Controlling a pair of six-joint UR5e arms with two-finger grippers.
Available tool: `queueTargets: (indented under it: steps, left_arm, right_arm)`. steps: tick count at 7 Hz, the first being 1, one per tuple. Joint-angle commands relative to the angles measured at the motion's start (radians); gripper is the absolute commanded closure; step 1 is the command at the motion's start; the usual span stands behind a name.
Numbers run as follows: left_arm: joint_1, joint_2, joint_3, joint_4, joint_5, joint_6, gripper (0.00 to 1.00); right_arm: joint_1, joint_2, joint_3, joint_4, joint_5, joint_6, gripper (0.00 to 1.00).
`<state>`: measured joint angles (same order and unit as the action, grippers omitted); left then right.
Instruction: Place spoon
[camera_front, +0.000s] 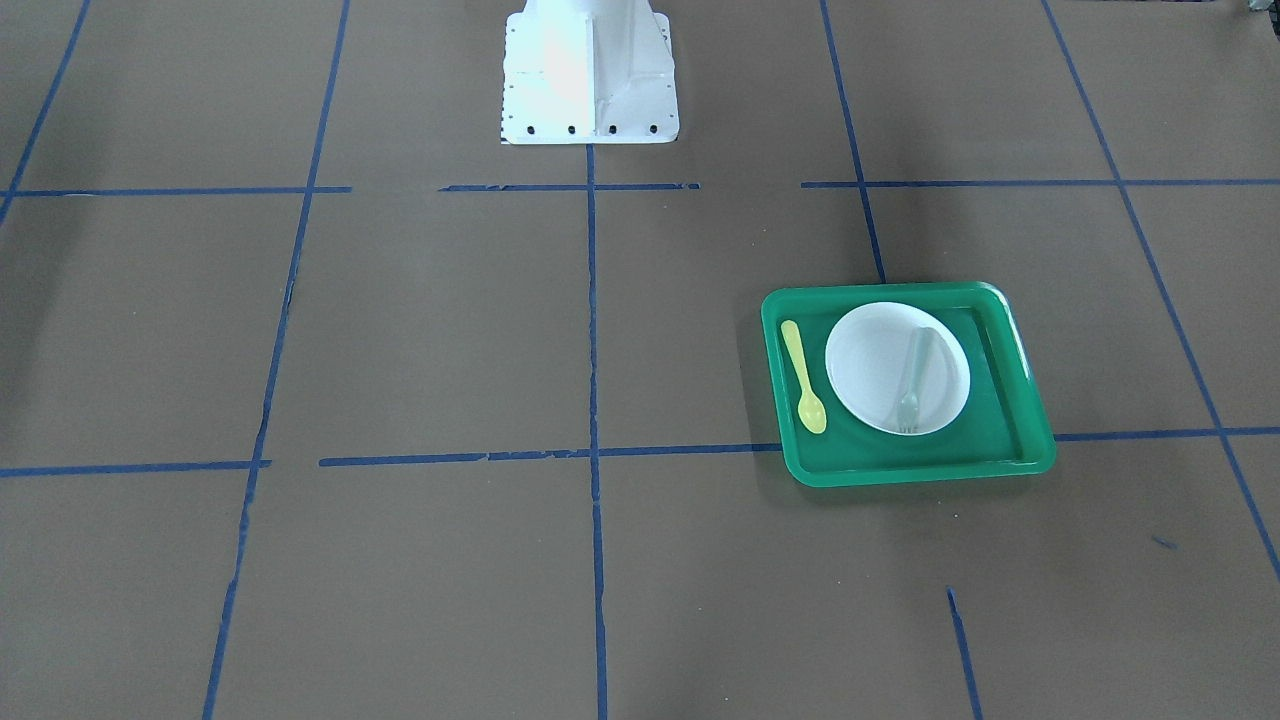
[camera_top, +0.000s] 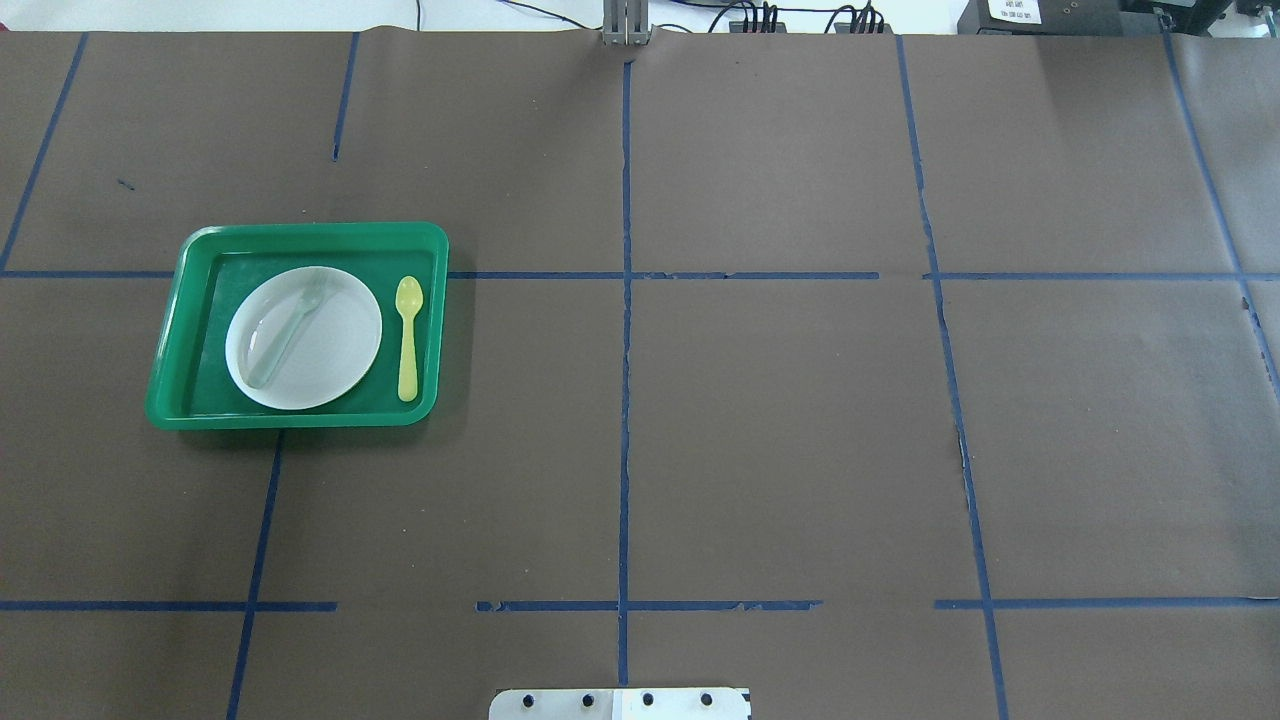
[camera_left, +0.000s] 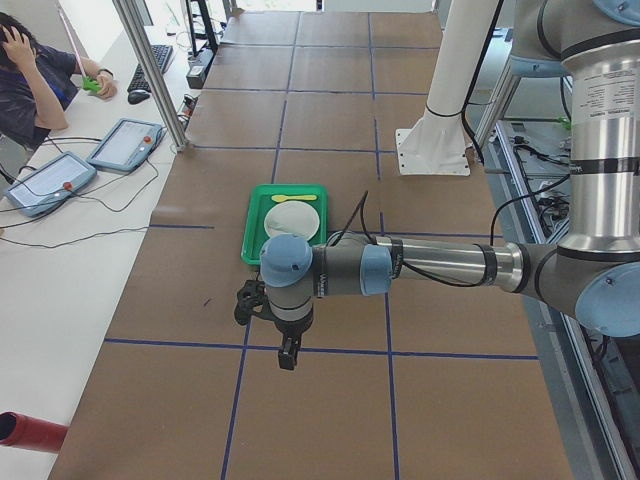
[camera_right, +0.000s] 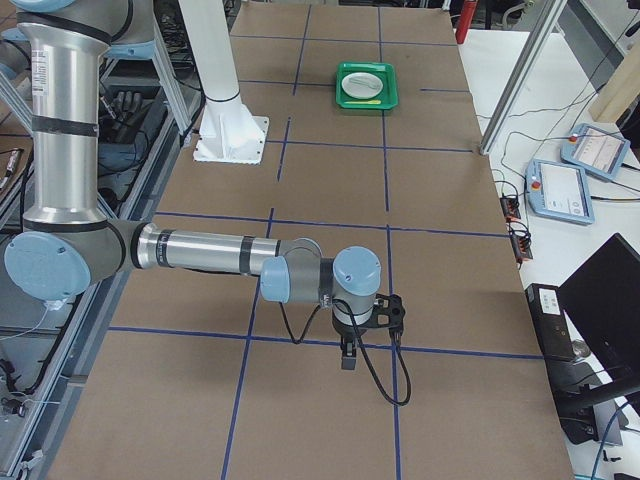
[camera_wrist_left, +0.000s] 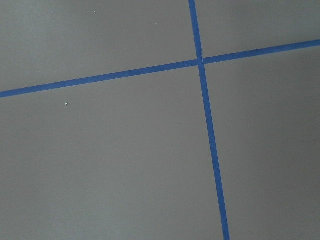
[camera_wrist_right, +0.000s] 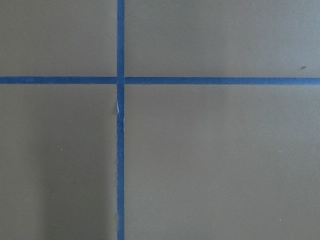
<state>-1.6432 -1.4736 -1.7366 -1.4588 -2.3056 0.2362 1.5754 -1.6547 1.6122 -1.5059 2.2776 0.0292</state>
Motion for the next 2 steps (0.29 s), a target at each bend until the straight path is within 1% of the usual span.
queueTargets:
  steps: [1, 2]
  left_arm:
    - [-0.001, 0.002, 0.003, 0.0, 0.0, 0.0, 0.0]
    - [-0.001, 0.006, 0.003, 0.0, 0.002, 0.0, 0.0]
  right_arm:
    - [0.0, 0.0, 0.0, 0.0, 0.0, 0.0, 0.0]
    - [0.0, 0.0, 0.0, 0.0, 0.0, 0.0, 0.0]
